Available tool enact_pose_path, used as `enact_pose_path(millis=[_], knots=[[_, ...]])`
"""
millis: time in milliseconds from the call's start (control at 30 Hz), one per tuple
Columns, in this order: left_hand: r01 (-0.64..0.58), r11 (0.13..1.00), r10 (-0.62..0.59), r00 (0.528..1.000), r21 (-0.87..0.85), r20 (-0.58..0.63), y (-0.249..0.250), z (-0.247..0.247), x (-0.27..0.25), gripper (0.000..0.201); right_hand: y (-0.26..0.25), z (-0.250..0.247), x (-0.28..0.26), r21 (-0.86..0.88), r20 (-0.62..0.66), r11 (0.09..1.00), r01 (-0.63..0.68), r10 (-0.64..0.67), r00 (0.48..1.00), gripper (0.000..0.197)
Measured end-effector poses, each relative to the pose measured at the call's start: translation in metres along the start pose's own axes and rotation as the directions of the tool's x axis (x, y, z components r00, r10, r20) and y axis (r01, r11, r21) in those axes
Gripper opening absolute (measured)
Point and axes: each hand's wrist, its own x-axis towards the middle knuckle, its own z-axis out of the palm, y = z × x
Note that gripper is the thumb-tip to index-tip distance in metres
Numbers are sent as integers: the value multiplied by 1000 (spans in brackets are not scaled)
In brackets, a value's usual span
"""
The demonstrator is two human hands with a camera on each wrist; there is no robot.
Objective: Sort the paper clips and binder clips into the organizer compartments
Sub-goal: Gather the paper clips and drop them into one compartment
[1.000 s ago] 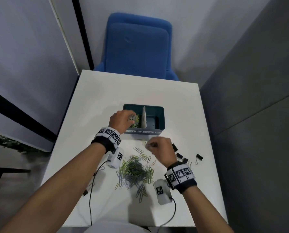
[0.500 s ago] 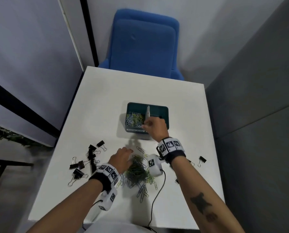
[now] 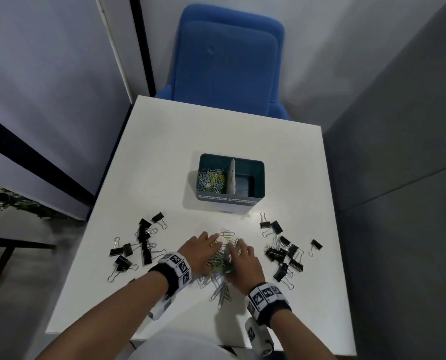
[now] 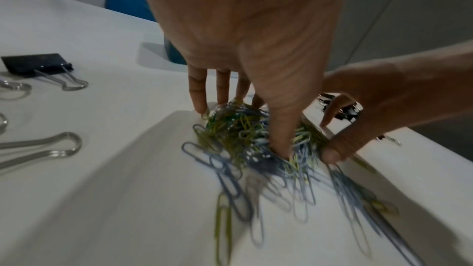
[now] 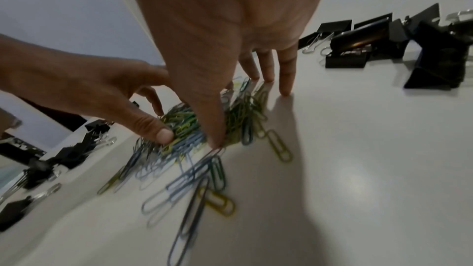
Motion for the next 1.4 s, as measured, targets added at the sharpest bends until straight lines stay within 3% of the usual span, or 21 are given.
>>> enact_pose_path(millis=[233,533,667,867,1067,1167,1300,1400], knots=[[0,987,-28,985,-163,-169,4,12,-16,53,-8,4,-3,110,-127,993,34,-20,992,29],[81,917,-185,954,-390,-236,5,-2,-26,2,7,-3,-2,329,-155,944,-32,87,984,8],[86,817,-281,923,-570,-264,3,-13,-32,13,13,-8,-6,380,-132,922,-76,136,982,13],[-52,773,-299,849,-633,-436,1,-77,-32,9,17,-18,-17,482,-136,873,-77,162,977,6],[-119,759,-389,706,-640,-592,-22,-169,-7,5,16,-45,-29,534,-197,845,2,122,973,12],[-99,747,-454,646,-657,-613,-34,-198,14,7,13,-68,-29,515,-235,856,38,99,967,11],[-18,707,-529,651,-707,-544,-49,-198,31,17,0,-106,-12,555,-290,830,59,127,949,9],[66,724,-586,584,-687,-562,-53,-175,24,17,-15,-137,11,573,-357,815,82,158,921,10]])
